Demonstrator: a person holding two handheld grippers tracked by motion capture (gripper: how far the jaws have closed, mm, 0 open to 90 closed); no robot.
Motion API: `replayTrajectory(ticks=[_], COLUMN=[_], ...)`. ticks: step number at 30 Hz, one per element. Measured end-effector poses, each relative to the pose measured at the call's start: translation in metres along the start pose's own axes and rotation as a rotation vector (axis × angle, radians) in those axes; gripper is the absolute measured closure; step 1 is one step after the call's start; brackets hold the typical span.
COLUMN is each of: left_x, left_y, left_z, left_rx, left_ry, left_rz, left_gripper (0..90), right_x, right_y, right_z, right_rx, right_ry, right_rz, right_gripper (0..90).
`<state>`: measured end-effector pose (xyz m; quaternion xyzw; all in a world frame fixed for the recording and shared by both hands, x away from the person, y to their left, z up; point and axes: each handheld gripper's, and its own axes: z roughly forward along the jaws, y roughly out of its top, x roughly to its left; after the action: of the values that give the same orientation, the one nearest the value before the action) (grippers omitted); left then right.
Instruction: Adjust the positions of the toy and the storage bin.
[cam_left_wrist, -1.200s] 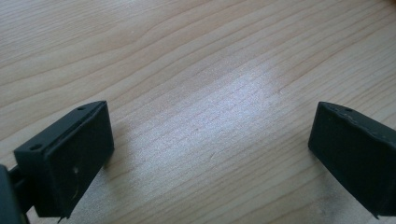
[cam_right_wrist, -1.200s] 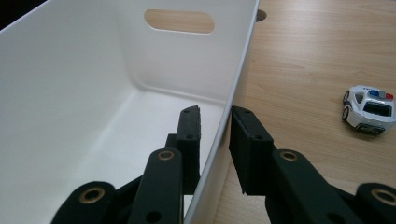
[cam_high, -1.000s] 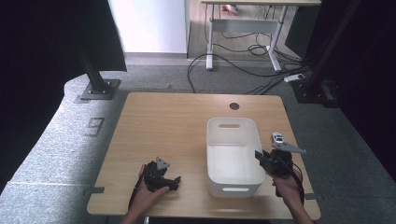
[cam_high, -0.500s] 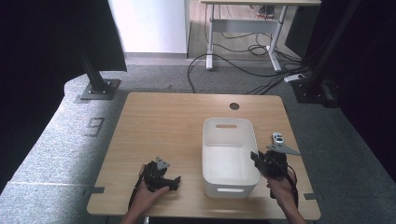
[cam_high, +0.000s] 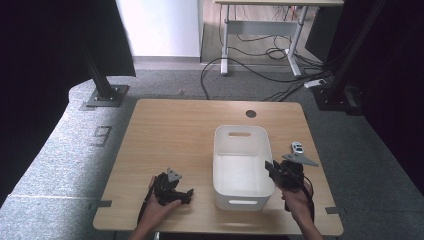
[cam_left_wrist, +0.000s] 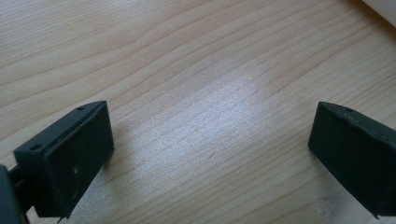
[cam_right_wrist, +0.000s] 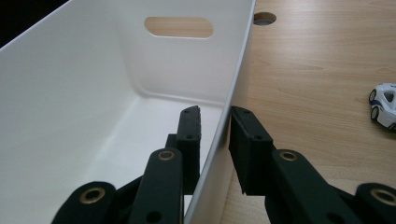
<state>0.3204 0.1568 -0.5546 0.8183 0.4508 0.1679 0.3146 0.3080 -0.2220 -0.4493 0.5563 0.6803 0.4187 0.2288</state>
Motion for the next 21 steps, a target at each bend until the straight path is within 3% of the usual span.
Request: replayTrajectory(ticks=[21], left_x=[0.0], left_y=[0.0], left_z=[0.0], left_rx=[-0.003], left_ry=[0.0], left_rz=[-0.004], left_gripper=[0.0], right_x=[0.012], right_y=[0.005], right_z=[0.012], right_rx=[-0.001], right_ry=[0.013], right_rz=[-0.001], right_gripper=[72.9])
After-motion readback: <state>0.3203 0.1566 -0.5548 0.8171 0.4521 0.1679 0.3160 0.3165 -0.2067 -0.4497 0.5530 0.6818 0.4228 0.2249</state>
